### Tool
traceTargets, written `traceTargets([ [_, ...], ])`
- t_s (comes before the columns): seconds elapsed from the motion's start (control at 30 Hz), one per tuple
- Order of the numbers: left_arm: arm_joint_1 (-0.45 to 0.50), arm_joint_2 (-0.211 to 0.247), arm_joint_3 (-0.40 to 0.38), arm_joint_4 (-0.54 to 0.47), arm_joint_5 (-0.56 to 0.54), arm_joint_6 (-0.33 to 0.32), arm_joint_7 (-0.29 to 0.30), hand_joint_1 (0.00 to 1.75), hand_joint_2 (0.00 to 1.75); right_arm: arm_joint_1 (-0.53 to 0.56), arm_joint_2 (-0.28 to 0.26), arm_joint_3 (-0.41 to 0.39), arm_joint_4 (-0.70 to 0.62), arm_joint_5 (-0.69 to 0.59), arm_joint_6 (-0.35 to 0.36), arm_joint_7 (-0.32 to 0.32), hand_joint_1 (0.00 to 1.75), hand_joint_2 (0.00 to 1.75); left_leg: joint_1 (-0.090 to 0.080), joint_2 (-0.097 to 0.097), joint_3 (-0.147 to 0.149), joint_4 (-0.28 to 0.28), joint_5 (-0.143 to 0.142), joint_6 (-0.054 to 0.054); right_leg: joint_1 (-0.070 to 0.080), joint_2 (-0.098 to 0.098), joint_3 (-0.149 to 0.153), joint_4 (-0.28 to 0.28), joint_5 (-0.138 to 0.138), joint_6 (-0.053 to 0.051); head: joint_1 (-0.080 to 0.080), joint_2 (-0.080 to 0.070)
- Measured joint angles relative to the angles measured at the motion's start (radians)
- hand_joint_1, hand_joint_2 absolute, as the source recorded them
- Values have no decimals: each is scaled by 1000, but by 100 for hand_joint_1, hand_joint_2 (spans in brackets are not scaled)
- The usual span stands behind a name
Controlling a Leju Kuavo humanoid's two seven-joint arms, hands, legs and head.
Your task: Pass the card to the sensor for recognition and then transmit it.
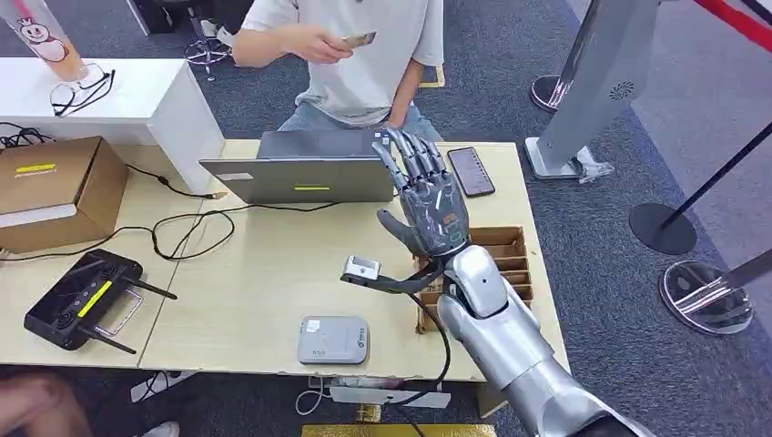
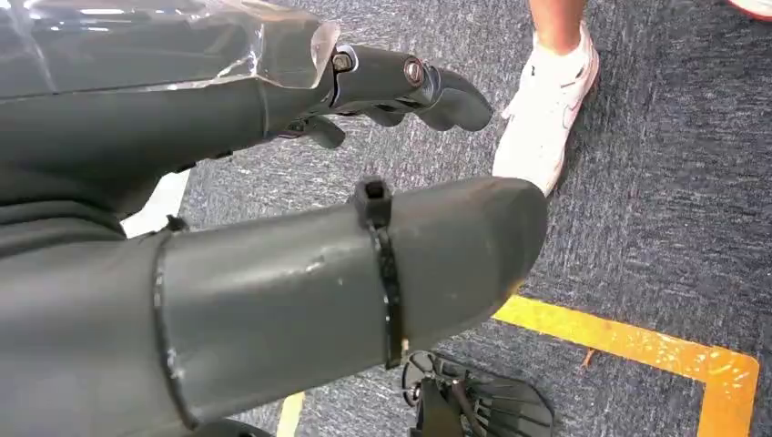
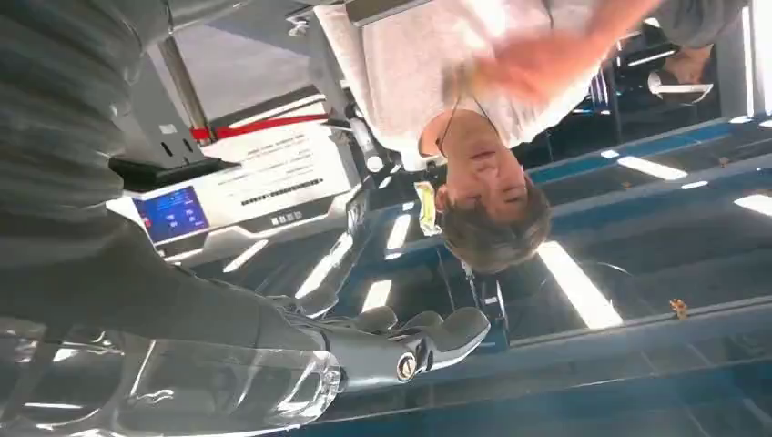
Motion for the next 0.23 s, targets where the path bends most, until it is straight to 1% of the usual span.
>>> traceTargets([
  [0.03,0,0,0,0,0,0,0,0,0,0,0,0,-1,-19,7,-9,0,175,0,0,0,0,0,0,0,0,0,0,0,0,0,0],
  [0.07,1,0,0,0,1,0,-2,0,0,1,0,0,-3,-50,23,-26,0,0,0,0,0,0,0,0,0,0,0,0,0,0,0,0],
  [0.23,5,0,0,0,8,0,-10,0,0,33,-2,-5,-54,-272,143,-117,0,0,0,0,0,0,0,0,0,0,0,0,0,0,0,0],
])
